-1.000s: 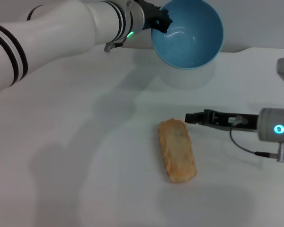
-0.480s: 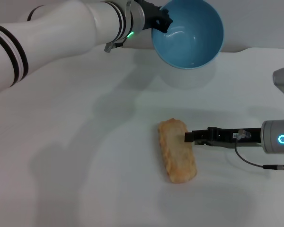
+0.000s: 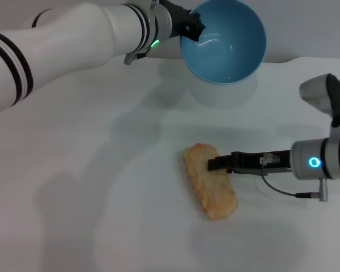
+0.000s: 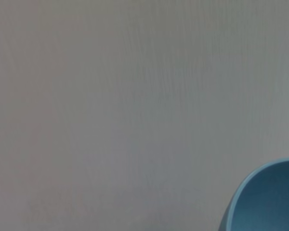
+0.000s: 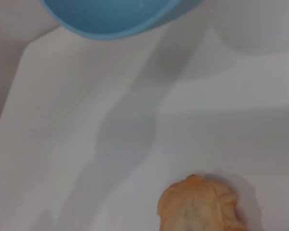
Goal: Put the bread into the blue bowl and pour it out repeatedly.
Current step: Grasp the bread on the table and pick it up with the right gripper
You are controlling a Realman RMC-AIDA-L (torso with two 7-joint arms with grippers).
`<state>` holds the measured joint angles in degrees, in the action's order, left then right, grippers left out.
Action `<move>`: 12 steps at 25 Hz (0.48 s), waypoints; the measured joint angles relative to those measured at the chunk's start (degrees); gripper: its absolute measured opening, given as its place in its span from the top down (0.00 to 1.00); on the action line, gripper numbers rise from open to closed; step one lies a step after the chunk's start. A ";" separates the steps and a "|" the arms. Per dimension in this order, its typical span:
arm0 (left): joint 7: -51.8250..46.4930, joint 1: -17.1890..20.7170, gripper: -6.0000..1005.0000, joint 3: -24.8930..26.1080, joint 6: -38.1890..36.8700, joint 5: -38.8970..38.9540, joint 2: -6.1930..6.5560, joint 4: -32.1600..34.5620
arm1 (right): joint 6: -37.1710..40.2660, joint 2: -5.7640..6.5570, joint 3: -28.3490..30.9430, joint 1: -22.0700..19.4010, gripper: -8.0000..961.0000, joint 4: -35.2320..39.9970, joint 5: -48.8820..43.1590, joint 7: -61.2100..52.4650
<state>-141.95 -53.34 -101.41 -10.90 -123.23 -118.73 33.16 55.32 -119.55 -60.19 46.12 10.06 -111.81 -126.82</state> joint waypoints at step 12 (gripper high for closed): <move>0.00 0.54 0.99 0.00 0.02 0.00 -0.01 0.14 | -2.86 -0.33 0.65 1.39 0.61 -2.00 1.14 2.58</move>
<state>-141.95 -52.81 -101.41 -10.87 -123.22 -118.74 33.30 52.46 -119.89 -59.54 47.51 8.06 -110.67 -124.24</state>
